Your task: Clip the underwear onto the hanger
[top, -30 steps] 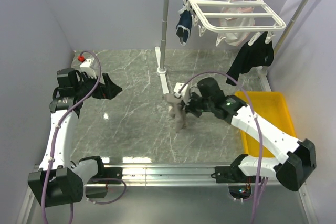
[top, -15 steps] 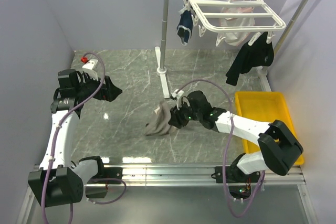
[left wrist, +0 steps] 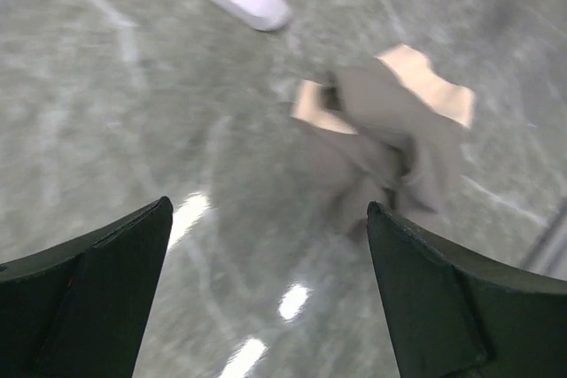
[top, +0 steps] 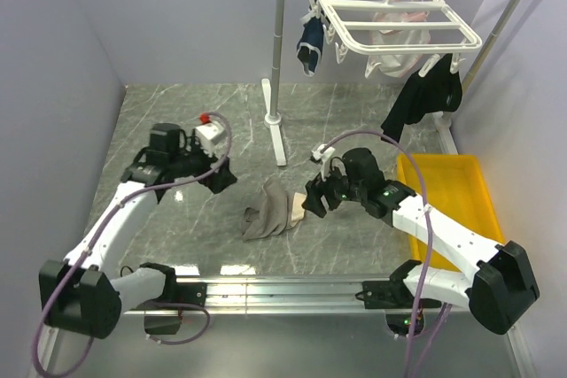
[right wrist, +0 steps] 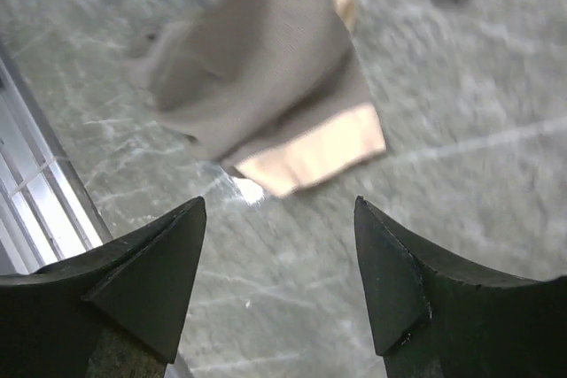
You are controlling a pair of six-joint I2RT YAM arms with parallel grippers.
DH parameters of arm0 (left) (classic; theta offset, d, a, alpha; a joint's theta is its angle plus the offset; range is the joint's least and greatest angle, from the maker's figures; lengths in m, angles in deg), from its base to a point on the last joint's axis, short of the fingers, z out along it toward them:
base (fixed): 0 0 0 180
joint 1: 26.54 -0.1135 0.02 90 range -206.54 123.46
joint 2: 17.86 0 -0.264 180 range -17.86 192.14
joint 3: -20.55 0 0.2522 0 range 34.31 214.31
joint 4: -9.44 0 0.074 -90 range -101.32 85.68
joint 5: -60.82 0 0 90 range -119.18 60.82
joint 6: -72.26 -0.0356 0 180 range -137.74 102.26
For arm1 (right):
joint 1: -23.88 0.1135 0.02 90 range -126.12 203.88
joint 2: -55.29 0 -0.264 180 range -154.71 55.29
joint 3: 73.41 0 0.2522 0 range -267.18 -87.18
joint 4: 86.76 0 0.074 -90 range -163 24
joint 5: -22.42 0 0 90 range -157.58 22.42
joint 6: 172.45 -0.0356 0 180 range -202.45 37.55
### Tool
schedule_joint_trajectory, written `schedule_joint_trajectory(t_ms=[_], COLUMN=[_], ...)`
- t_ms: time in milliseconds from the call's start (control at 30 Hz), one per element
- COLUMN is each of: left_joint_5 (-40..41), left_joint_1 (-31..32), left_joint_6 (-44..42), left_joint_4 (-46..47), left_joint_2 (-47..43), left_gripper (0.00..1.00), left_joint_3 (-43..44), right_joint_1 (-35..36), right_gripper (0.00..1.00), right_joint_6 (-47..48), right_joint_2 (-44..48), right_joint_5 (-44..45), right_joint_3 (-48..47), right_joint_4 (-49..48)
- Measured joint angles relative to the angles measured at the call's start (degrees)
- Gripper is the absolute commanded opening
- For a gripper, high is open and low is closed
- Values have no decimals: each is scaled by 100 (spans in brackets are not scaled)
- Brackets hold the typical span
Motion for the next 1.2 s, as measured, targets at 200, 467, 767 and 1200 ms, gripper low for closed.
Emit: schedule_joint_trajectory(t_ms=[200,467,767,1200], left_joint_5=[13,-105,-251,109], left_joint_1=[1128,1552,2170,4645], left_joint_6=[573,1185,1281,245], left_joint_4=[210,291,28,-278], left_joint_2=[872,2542,3416,2903], left_gripper=[97,86,27,30], left_joint_3=[92,981,1482,1355], right_joint_1=[-979,-2618,-3104,-3495], right_gripper=[75,76,76,71], right_joint_6=[-673,-1012,-831,13], right_joint_2=[-297,-426,-389,-737], right_joint_5=[-413,-855,-977,-973], right_joint_3=[85,103,-260,-1082], right_joint_4=[297,841,1292,2267])
